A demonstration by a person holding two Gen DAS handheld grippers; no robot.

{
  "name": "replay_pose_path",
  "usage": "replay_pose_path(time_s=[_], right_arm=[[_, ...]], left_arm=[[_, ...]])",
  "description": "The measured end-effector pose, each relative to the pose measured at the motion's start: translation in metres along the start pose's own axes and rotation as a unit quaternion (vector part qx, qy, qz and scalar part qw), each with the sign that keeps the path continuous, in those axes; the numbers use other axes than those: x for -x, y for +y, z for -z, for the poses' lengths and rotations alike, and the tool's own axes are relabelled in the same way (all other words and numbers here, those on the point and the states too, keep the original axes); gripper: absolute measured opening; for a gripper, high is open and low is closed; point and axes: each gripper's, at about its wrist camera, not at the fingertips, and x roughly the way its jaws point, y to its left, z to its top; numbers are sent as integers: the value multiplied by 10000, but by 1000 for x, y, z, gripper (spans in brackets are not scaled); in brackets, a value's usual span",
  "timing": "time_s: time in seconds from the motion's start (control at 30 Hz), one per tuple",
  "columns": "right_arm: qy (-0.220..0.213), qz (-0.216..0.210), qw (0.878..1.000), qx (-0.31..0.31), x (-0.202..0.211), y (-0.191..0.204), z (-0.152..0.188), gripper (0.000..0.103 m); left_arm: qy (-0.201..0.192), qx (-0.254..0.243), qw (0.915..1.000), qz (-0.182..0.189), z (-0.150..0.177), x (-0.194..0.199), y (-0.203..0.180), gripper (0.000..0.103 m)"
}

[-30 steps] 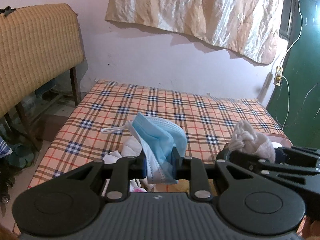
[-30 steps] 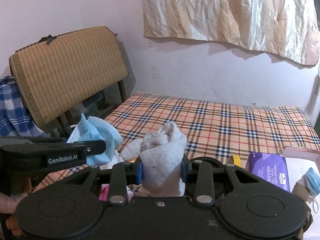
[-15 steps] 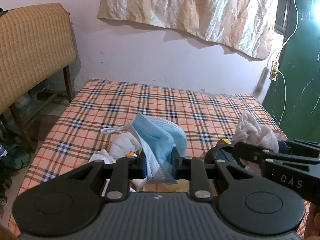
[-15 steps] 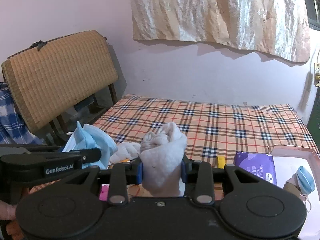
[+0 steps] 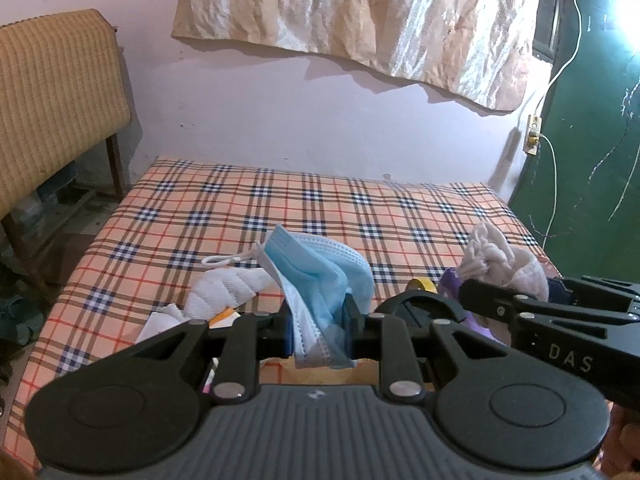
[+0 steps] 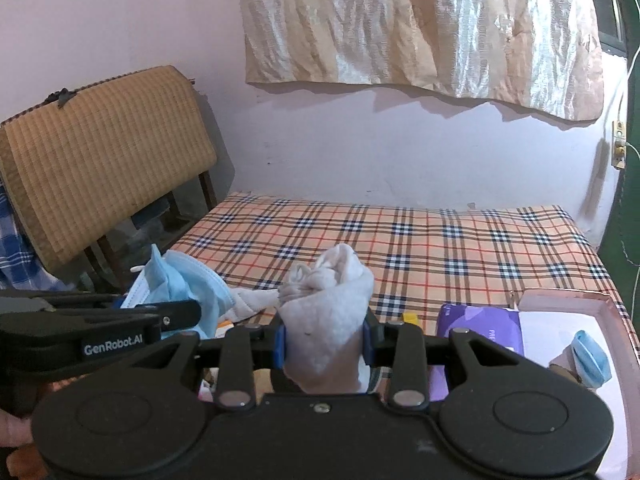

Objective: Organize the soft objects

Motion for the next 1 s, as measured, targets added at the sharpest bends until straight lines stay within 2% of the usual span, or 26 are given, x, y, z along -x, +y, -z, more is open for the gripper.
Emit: replay_pose_path(time_s=[1.0], right_arm=[[-40,335,9991,-263,14,-53,-1,42]], left_arm=[[120,-311,9989,334,1,-17,-50,24]])
